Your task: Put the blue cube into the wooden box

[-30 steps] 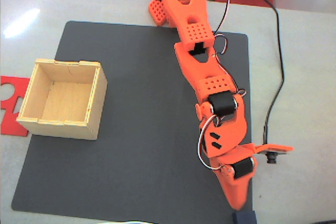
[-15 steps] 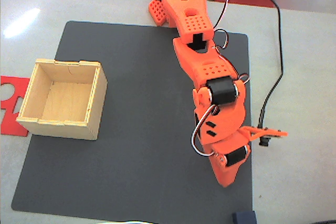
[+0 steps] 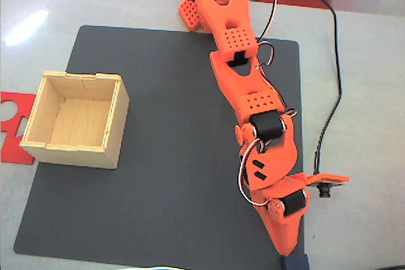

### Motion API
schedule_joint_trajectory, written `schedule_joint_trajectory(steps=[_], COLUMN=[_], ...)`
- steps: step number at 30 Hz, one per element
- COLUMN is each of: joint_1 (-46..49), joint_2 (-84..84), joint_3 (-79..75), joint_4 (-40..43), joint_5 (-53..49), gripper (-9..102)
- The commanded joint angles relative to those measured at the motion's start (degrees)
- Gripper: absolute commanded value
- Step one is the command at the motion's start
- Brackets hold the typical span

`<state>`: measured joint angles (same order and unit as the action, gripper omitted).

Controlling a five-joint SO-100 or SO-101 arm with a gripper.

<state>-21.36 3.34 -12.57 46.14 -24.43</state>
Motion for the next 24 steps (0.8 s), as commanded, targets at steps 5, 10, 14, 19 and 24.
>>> schedule_joint_trajectory(steps=[5,10,14,19,24], joint_1=[-1.3,-1.5,-1.7,-2.7,-2.3], joint_2=[0.7,0.0,-1.7,-5.1,-4.7], joint_3=[-1.0,-1.0,-1.0,-1.0,-1.0], joint_4=[-2.0,-3.6,-6.4,-11.1,-15.6], joint_5=[-4.2,-6.1,-12.6,-25.7,-15.4], gripper=[0,0,0,0,0])
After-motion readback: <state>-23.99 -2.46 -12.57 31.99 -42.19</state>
